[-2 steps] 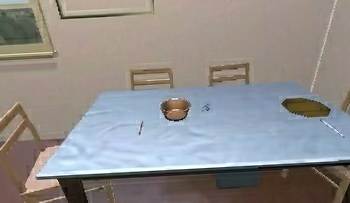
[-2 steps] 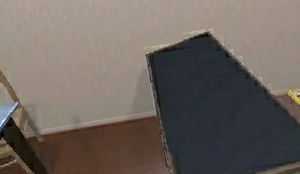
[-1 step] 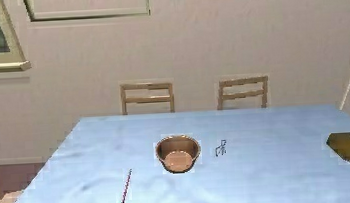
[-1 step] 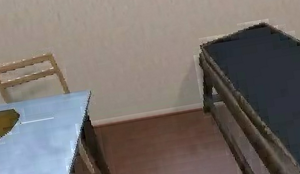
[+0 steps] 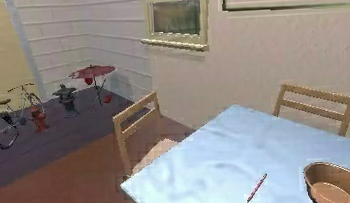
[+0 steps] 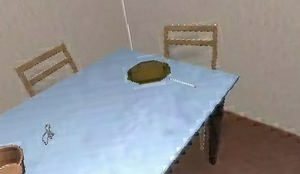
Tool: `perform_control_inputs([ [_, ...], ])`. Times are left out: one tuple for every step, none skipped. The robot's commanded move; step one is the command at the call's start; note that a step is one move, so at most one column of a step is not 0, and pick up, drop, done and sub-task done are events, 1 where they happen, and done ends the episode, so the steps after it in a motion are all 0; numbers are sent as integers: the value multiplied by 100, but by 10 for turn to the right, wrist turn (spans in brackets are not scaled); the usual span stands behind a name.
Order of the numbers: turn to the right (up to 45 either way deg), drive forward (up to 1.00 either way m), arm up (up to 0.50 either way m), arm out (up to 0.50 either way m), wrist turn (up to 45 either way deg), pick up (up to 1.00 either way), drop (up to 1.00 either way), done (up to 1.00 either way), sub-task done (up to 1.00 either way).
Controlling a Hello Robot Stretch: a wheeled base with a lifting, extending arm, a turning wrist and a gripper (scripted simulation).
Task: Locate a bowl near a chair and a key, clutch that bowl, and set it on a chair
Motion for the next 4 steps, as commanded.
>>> perform_control_inputs([
  [-390,0,0,0,0,0,0,0,0],
  [0,0,50,0,0,0,0,0,0],
  [0,0,38,0,0,0,0,0,0],
  [0,0,0,38,0,0,0,0,0],
])
